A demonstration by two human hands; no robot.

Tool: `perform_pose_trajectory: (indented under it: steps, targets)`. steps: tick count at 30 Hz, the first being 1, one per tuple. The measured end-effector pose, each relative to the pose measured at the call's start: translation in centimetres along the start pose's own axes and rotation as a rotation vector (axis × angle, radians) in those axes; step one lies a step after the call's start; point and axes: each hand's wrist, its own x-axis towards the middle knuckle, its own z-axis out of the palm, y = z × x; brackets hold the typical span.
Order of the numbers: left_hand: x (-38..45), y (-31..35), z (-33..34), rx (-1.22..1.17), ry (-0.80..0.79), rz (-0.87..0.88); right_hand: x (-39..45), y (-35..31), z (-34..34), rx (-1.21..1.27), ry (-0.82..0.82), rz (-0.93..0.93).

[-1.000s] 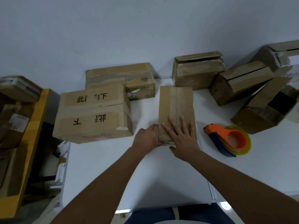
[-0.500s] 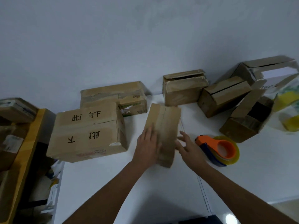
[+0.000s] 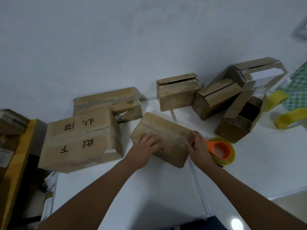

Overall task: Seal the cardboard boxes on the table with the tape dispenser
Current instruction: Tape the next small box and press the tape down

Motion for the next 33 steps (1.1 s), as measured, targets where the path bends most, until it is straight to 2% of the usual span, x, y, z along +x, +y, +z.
perform_pose_trajectory:
  steps: [3,6,9,11,13,16,20,24,26,30,33]
  targets:
    - [-0.5,1.3,0.9,-0.148,0.097,-0.091,0.6,0.2,0.2,0.025,-0.056,0.036]
    - [-0.7,1.3,1.8,-0.187,0.137,-0.109,0.5,0.6,0.1,0.01,0.027,0.021]
    - [-0.9,0.9,2.0,-0.199,0.074,-0.097,1.0,0.5,-0.6,0.135,-0.034,0.104]
    - [-1.1,0.6,1.9,-0.182,0.046,-0.114,1.3,0.4,-0.9,0.125,-0.051,0.135]
    - [-1.1,0.1,1.5,-0.156,0.05,-0.199,1.0,0.1,-0.8,0.058,-0.065,0.126]
    - [-1.3,-0.4,0.7,-0.135,0.047,-0.313,-0.7,0.3,0.7,0.096,-0.121,0.128]
    - [-2.0,0.9,1.8,-0.073,-0.097,-0.205,-2.3,2.0,1.0,0.108,-0.088,0.141]
    - [-1.4,1.4,2.4,-0.16,-0.133,-0.213,-2.6,4.9,-1.7,-0.101,0.095,0.089]
    - [-0.9,1.4,1.7,-0.182,-0.126,-0.176,-2.4,6.4,-3.1,-0.23,0.146,0.146]
    - [-0.7,2.2,2.0,-0.273,0.025,-0.165,-2.2,7.8,-3.9,-0.291,0.021,0.245]
    - [-1.1,3.0,2.8,-0.23,0.04,-0.188,-1.8,8.1,-3.8,-0.37,-0.076,0.237]
